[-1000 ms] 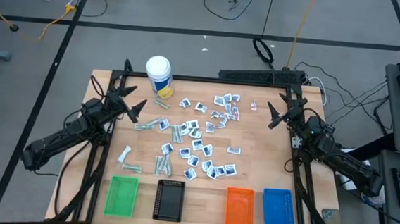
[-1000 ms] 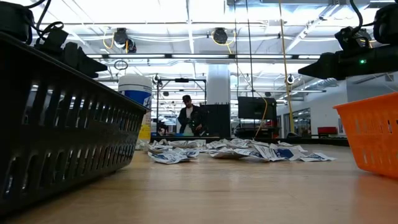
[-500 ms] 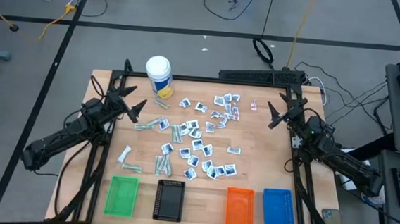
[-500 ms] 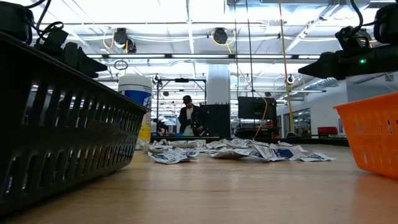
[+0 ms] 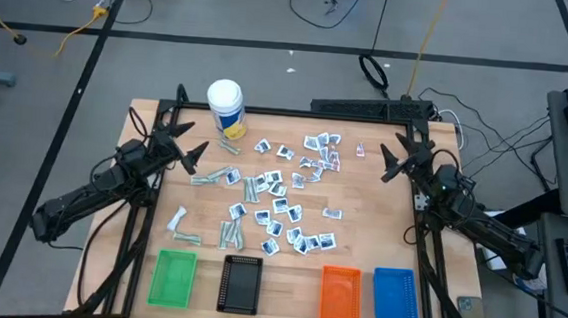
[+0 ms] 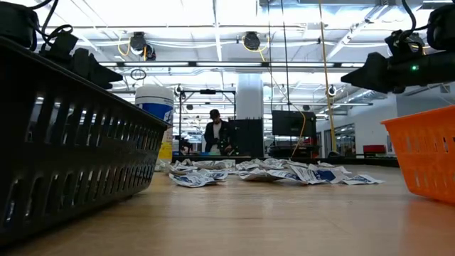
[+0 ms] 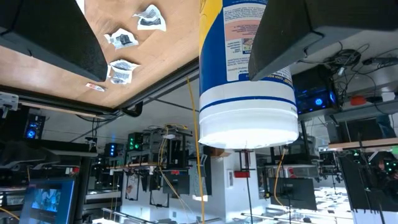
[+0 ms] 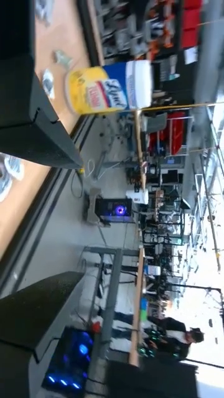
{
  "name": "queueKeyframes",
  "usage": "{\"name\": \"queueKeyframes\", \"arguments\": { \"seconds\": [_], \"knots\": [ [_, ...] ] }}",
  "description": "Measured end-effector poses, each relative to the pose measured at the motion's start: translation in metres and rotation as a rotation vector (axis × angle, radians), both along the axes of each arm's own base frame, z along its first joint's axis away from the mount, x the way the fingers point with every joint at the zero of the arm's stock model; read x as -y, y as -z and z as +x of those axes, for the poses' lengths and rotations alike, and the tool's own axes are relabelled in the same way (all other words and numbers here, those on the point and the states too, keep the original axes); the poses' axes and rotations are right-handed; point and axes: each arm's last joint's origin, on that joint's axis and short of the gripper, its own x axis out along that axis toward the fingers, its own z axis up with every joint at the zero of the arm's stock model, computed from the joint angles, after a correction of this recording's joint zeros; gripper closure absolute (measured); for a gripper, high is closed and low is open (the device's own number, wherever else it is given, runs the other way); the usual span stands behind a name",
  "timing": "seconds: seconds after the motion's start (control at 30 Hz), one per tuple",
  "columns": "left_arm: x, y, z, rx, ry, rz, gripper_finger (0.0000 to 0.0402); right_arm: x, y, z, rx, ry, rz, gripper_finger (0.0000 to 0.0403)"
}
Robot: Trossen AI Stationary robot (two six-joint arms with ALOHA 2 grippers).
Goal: Pick & Place First Aid Supplies
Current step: Put the alcohol pad into the blue bin
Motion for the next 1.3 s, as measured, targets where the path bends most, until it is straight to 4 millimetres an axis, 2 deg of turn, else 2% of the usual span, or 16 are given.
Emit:
{"name": "queueKeyframes", "arguments": {
  "seconds": [0.27, 0.37, 0.4, 0.5, 0.63, 0.73, 0.9, 1.13, 1.3],
  "knots": [
    [0.0, 0.0, 0.0, 0.0, 0.001, 0.0, 0.0005, -0.001, 0.0, 0.001, 0.165, -0.088, 0.157, 0.0124],
    [0.0, 0.0, 0.0, 0.0, 0.0, 0.0, 0.0005, -0.001, 0.007, 0.003, 0.113, -0.112, 0.256, 0.0124],
    [0.0, 0.0, 0.0, 0.0, 0.0, 0.0, 0.0005, -0.001, 0.004, 0.003, 0.088, -0.107, 0.29, 0.0124],
    [0.0, 0.0, 0.0, 0.001, 0.0, 0.0, 0.0005, -0.002, -0.022, 0.001, 0.061, -0.089, 0.308, 0.0124],
    [0.0, 0.0, 0.0, 0.001, 0.0, 0.0, 0.0005, 0.0, -0.04, 0.004, -0.111, -0.061, 0.411, 0.0124],
    [0.0, 0.0, 0.0, 0.0, 0.0, 0.0, 0.0005, 0.003, -0.061, 0.008, -0.211, -0.043, 0.492, 0.0124],
    [0.0, 0.0, 0.0, 0.0, 0.0, 0.0, 0.0005, 0.01, -0.088, 0.02, -0.392, 0.018, 0.696, 0.0124],
    [0.0, 0.0, 0.0, 0.001, 0.0, 0.0, 0.0005, 0.023, -0.125, 0.044, -0.531, 0.094, 1.031, 0.0124],
    [0.0, 0.0, 0.0, 0.0, 0.0, 0.0, 0.0005, 0.033, -0.138, 0.064, -0.59, 0.141, 1.267, 0.0124]
  ]
}}
